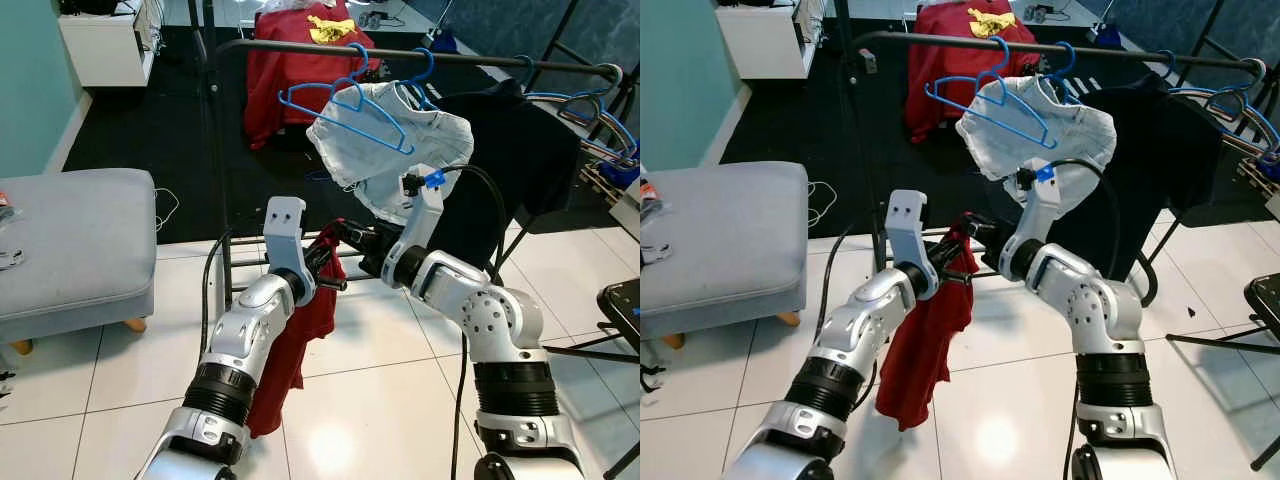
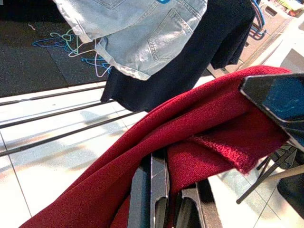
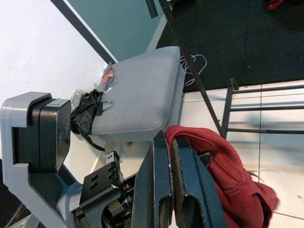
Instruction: Hang hanger
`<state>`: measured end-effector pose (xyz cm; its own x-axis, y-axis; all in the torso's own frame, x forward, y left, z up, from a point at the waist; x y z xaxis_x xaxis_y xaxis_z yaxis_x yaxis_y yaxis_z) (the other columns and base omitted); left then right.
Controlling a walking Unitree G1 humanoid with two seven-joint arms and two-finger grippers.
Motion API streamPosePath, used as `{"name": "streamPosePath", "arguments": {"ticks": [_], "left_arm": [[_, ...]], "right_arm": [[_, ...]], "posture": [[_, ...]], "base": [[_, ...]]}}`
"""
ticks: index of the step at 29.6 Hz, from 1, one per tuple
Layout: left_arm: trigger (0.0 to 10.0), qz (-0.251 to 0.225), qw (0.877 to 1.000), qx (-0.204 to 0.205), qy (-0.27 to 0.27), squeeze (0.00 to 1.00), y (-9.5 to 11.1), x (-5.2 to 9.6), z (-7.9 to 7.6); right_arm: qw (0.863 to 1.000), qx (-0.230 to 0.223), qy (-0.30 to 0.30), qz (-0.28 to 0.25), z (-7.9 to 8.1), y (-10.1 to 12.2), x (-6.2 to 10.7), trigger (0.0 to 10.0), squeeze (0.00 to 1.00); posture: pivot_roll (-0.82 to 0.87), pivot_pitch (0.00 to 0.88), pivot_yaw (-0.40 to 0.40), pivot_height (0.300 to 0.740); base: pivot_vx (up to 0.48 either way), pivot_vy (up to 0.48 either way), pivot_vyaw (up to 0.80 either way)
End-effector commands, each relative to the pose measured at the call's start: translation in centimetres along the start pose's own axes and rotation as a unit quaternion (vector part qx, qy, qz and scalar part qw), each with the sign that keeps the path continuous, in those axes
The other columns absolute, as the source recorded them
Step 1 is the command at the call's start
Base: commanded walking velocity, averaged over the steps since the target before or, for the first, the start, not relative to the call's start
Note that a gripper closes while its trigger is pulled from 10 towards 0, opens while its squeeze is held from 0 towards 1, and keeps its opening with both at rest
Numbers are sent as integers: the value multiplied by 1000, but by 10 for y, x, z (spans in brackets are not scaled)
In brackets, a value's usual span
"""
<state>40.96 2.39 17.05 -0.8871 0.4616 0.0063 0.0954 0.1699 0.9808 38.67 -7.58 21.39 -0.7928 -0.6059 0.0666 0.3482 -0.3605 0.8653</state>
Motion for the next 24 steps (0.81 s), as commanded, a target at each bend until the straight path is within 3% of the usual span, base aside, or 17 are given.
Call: {"name": "streamPosePath", "arguments": {"ticks": [1,5,6,9,10,11,12,13,14,15,17,18,20,23,24], "left_arm": [[0,2,1000,-14,1,0,1,-1,2],[0,-2,1000,-14,-4,0,4,0,4],[0,-6,1000,-11,-6,0,6,0,4],[0,-8,1000,-8,-7,0,8,0,5],[0,-9,1000,-6,-7,0,9,-1,5],[0,-9,1000,-6,-7,0,9,-1,5],[0,-11,1000,-5,-6,0,10,-1,6],[0,-11,1000,-5,-6,0,10,-1,6],[0,-12,1000,-4,-6,0,11,-1,8],[0,-12,1000,-4,-6,0,11,-1,8],[0,-14,1000,-4,-5,0,14,0,10],[0,-14,1000,-4,-5,0,14,0,10],[0,-13,1000,-4,-2,0,13,-1,12],[0,-13,1000,-4,-1,0,13,-1,12],[0,-14,1000,-3,1,0,15,-1,14]], "right_arm": [[1000,5,-2,-2,0,0,3,0,0],[1000,8,-1,-2,1,-1,3,0,0],[1000,9,0,-3,1,-1,3,902,706],[1000,10,1,-3,1,-2,3,902,706],[1000,13,9,-4,3,-1,3,8275,1000],[1000,13,9,-4,3,-1,3,8275,1000],[999,32,9,-17,4,4,4,10000,1000],[999,32,9,-17,4,4,4,10000,1000],[997,56,9,-48,6,15,6,10000,0],[997,56,9,-48,6,15,6,10000,0],[989,82,9,-124,8,46,14,10000,0],[989,82,9,-124,8,46,14,10000,0],[979,94,15,-181,8,72,29,10000,0],[975,109,15,-196,7,80,35,10000,0],[970,136,6,-204,3,84,41,10000,0]], "posture": [[-110,128,-96,740],[-108,128,-94,740],[-108,128,-94,740],[-108,128,-94,740],[-108,128,-94,740],[-108,128,-94,740],[-110,131,-90,740],[-110,131,-90,740],[-109,133,-89,740],[-109,133,-89,740],[-111,133,-86,740],[-111,133,-86,740],[-114,135,-85,740],[-114,135,-85,740],[-116,135,-86,740]], "base": [[0,0,0],[0,0,0],[0,0,0],[0,0,0],[0,0,0],[0,0,0],[0,0,0],[0,0,0],[0,0,0],[0,0,0],[0,0,0],[0,0,0],[0,0,0],[0,0,0],[0,0,0]]}}
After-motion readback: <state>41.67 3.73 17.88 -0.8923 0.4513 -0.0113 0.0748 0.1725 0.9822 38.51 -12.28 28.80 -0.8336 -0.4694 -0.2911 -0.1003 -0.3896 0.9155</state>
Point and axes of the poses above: a point about 5 cm out from each wrist's last joint towards the gripper, its own x axis pointing back from the gripper into the wrist, its own y axis along the axis of the wrist's last joint, z = x × y, the point moved 6 cm from there along -x, pointing out of the wrist towards the gripper, and after that the axes turned 3 degrees about -x, right-handed, at the moved point
